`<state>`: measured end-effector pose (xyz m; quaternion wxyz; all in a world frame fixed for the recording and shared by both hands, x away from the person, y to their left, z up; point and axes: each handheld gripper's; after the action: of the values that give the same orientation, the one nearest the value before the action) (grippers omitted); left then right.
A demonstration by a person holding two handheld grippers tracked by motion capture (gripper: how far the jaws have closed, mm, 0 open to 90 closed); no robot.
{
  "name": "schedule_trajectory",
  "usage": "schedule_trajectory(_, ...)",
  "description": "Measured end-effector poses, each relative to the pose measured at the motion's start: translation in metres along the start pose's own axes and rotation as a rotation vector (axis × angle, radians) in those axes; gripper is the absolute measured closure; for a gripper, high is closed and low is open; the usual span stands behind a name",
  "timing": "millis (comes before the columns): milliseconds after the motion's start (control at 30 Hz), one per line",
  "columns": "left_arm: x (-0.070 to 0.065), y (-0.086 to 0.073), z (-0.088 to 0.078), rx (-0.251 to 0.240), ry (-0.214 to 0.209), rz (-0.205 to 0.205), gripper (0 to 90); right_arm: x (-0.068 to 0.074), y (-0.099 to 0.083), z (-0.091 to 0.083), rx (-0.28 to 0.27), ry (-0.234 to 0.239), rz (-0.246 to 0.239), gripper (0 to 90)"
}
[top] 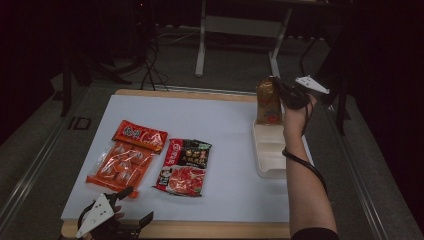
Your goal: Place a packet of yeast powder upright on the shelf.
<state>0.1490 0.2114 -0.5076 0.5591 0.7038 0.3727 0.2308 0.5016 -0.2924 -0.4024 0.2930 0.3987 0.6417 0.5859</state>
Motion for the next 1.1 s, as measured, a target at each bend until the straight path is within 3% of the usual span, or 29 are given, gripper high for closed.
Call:
schedule_trajectory(333, -0.001, 0.001, 0.001, 0.0, -0.003, 0.005, 2.4, -0.001, -0.012, -0.004, 0.086, -0.017, 0.03, 87.4)
schedule_trajectory(633, -0.001, 0.002, 0.002, -0.001, -0.002, 0.009, 2.4, -0.01, -0.021, -0.022, 0.196, -0.054, 0.065, 86.2)
schedule_trajectory(933, -0.001, 0.002, 0.003, 0.004, -0.005, 0.011, 2.4, -0.016, -0.025, -0.041, 0.223, -0.087, 0.076, 85.7)
schedule_trajectory(1100, -0.002, 0.002, 0.003, 0.006, -0.006, 0.009, 2.4, -0.016, -0.022, -0.049, 0.224, -0.059, 0.069, 68.7)
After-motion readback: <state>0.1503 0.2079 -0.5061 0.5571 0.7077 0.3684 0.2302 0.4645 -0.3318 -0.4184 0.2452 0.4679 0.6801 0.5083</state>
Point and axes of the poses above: each handheld gripper's, and its own axes: z roughly forward along the jaws, y roughly out of its top, x roughly to its left, and after that the axes turned 4 degrees about y, right-handed
